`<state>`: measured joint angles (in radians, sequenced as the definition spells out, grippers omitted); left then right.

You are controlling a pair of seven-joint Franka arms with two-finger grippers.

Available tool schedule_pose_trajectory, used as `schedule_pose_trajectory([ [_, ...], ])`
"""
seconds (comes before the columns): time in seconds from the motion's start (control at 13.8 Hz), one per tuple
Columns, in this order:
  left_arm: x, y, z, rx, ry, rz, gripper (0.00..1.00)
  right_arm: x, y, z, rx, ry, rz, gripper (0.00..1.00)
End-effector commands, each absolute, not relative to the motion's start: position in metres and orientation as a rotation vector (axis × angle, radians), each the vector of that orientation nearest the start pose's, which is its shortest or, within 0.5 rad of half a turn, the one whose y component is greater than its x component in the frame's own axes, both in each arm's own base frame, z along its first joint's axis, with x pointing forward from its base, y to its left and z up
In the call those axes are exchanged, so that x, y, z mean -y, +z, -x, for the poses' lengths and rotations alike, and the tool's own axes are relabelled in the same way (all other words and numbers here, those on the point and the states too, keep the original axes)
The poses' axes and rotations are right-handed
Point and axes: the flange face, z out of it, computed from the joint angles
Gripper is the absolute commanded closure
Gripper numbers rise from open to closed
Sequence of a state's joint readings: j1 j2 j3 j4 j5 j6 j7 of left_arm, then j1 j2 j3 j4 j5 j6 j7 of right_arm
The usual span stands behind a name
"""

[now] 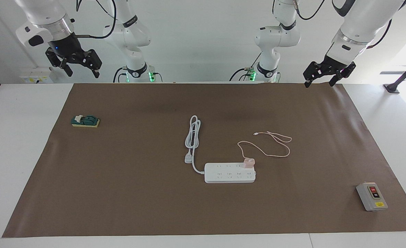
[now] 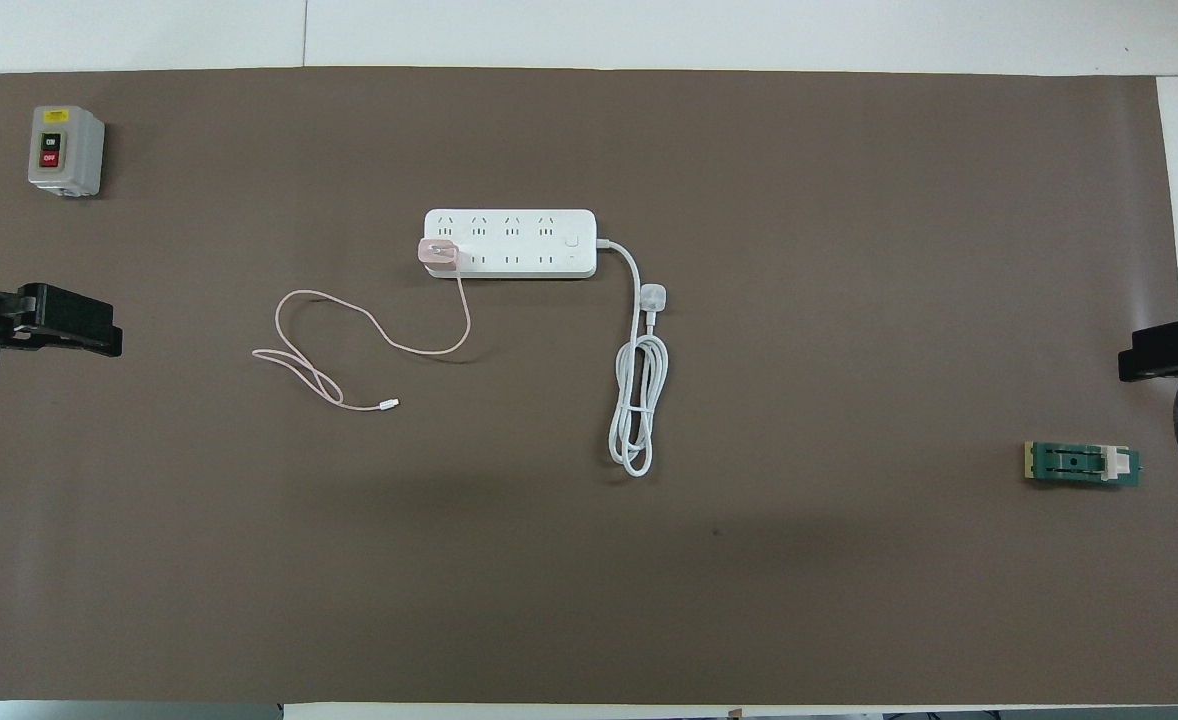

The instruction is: Plug charger into power strip

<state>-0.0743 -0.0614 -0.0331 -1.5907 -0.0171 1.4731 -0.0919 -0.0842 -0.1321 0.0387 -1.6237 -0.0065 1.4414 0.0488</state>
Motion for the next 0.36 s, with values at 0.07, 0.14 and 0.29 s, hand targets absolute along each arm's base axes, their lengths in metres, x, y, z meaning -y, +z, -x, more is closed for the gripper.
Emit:
schedule_pose_trajectory([
  [0.07, 0.0610, 0.6395, -0.5106, -0.007, 0.105, 3.157, 0.00, 0.0253, 0.6600, -0.4915, -0.167, 0.087, 3.150, 0.00],
  [0.14, 0.0610, 0.6395, -0.5106, -0.010, 0.105, 3.157, 0.00, 0.0245, 0.6600, -0.4915, -0.165, 0.087, 3.151, 0.00],
  [0.29, 0.0608, 0.6409, -0.5107, -0.012, 0.100, 3.156, 0.00, 0.0245, 0.6600, -0.4915, -0.165, 0.087, 3.151, 0.00],
])
